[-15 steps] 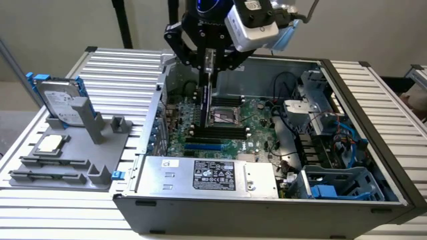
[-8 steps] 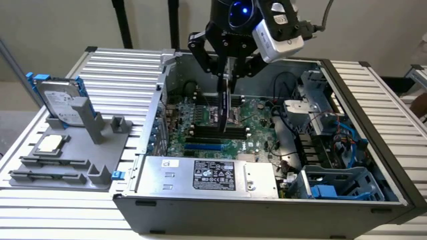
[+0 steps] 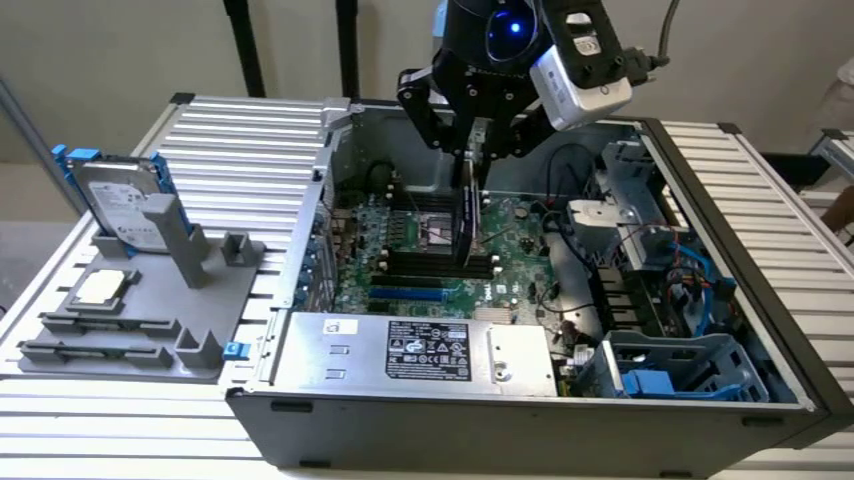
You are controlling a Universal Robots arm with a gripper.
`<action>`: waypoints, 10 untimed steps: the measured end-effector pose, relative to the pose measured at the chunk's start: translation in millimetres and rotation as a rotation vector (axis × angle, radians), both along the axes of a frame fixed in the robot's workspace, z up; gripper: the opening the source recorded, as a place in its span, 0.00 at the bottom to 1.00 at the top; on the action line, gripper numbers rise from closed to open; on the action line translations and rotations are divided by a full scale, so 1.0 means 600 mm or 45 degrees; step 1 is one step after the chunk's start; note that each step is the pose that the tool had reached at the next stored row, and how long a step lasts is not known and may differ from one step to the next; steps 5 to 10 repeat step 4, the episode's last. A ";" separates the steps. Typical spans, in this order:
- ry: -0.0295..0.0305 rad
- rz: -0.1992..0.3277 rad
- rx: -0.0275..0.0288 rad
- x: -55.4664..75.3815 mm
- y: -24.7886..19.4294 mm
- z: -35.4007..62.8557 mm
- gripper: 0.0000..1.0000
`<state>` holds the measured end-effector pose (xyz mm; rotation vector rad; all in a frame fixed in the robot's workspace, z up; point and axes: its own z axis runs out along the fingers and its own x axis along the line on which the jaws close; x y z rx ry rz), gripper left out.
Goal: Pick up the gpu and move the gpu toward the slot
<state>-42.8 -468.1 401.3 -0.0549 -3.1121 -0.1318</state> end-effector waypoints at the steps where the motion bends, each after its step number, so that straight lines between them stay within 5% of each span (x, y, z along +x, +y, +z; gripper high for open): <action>1: 0.0000 0.000 0.0000 0.000 0.0001 0.000 0.26; 10: 0.0000 0.000 -0.0001 0.000 0.0000 0.000 0.26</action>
